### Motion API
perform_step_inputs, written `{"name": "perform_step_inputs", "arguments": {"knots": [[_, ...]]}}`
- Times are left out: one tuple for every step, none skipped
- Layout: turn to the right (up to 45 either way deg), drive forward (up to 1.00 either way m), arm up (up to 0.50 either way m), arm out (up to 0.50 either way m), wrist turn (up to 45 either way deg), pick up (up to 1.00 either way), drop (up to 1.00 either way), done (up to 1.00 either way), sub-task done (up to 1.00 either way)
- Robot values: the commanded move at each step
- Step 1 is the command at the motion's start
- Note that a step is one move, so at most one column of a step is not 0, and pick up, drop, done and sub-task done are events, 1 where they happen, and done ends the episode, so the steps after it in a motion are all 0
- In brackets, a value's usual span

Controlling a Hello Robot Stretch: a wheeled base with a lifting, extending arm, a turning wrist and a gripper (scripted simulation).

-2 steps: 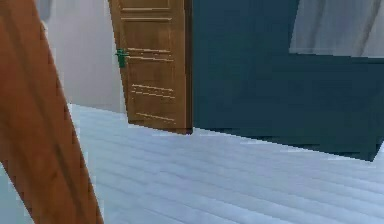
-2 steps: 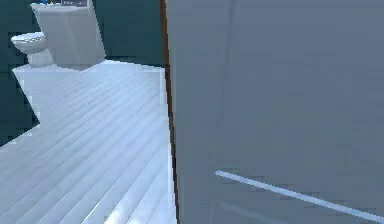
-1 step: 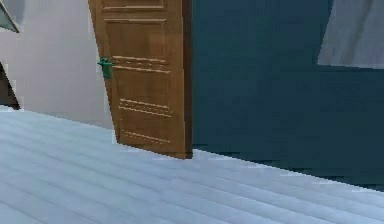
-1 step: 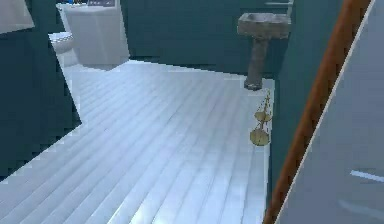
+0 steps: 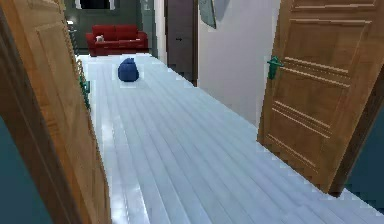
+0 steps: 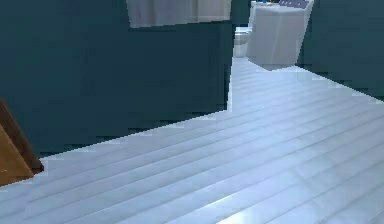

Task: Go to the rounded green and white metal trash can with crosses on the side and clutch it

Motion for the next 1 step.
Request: {"name": "perform_step_inputs", "arguments": {"knots": [[0.0,0.65,0.0,0.0,0.0,0.0,0.0,0.0,0.0]]}}
